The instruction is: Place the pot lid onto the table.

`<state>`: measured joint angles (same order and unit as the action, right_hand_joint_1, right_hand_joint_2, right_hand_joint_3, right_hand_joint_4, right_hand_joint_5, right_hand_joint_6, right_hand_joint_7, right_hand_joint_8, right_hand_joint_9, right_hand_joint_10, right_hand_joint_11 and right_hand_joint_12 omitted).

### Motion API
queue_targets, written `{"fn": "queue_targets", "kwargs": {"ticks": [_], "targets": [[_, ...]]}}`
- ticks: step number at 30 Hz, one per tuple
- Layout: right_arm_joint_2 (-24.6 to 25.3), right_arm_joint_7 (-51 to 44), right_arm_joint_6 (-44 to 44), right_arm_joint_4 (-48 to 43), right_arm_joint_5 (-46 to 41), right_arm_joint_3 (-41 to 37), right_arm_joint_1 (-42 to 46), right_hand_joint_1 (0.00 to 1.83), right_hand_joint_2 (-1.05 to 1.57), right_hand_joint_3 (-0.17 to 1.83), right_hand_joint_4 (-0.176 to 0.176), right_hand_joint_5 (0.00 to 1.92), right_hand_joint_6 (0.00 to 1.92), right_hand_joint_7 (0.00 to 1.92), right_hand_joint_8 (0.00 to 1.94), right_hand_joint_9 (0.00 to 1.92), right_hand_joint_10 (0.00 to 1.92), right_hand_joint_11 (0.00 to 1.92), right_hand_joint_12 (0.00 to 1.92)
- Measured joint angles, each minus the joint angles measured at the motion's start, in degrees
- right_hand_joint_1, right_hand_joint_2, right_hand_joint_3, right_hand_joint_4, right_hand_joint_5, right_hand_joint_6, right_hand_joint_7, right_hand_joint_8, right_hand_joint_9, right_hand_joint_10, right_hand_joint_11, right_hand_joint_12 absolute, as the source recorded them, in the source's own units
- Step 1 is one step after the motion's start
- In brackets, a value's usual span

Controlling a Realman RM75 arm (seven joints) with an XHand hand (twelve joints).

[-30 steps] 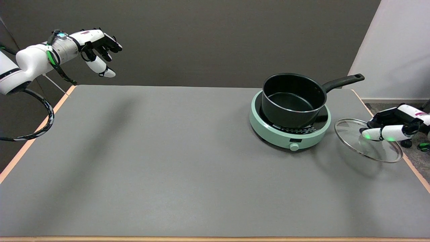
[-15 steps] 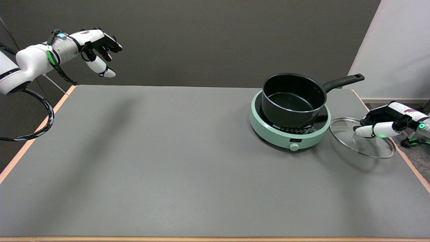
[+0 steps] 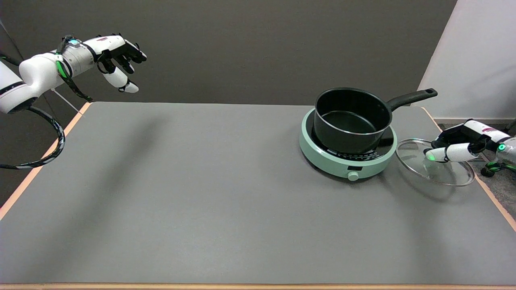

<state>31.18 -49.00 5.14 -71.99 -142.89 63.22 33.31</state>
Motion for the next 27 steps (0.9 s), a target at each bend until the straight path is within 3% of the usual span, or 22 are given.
{"fn": "queue_targets", "kwargs": {"ticks": [27], "targets": [[-1.8, 0.0, -3.0, 7.4, 4.7, 13.2, -16.4, 1.23, 1.23, -0.03, -0.176, 0.73, 1.15, 0.88, 1.43, 0.79, 1.79, 0.38, 1.84]]}}
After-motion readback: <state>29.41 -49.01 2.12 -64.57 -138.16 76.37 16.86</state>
